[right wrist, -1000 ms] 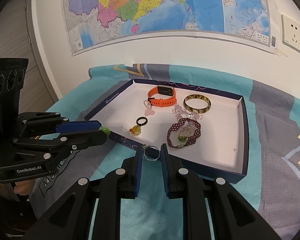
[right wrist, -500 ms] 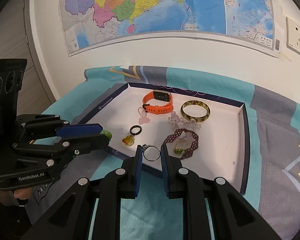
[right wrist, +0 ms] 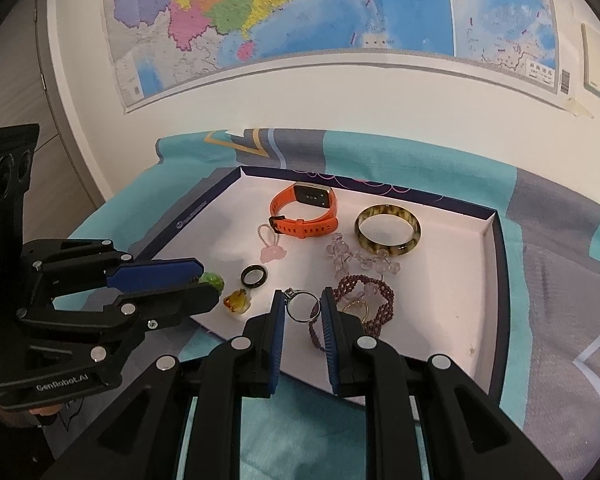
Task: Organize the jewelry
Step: 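Carry the silver ring with the right gripper while the left gripper carries the green ring into the box, then open the right gripper releasing the silver ring while the left gripper releases the green ring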
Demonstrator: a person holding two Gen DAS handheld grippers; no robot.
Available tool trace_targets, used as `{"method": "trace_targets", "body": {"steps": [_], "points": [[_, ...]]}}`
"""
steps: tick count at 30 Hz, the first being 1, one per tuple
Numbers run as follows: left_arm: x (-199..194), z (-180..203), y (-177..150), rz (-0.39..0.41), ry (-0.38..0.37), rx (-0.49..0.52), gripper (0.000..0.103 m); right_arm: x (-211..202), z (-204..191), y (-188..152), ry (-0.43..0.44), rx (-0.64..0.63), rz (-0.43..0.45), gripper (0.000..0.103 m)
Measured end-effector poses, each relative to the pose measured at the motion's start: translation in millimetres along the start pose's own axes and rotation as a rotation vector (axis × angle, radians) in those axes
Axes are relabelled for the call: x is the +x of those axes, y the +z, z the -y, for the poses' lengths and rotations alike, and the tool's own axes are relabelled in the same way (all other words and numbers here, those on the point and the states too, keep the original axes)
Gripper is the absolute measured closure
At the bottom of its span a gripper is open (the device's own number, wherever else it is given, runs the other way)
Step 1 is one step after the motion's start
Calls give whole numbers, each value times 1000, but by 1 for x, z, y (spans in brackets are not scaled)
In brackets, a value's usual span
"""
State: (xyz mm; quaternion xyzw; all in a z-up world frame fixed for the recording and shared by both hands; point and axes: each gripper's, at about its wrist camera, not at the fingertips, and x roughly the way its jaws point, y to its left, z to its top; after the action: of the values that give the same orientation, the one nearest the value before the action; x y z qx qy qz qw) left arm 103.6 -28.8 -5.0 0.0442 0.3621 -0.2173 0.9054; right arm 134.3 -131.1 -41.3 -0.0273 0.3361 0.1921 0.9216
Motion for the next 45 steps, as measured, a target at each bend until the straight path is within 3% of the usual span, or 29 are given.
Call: {"method": "trace_targets", "body": {"steps": [36,44,45], "points": [[42,-13,3,-75,39,-61,81,51,6,16,-51,36,-74,83],[26,-12,0,-37,38,-57,60,32,8,13,-29,58,-40,74],[21,-12,-1,-26,35,-61,53,30,8,13,-26,60,-36,72]]}}
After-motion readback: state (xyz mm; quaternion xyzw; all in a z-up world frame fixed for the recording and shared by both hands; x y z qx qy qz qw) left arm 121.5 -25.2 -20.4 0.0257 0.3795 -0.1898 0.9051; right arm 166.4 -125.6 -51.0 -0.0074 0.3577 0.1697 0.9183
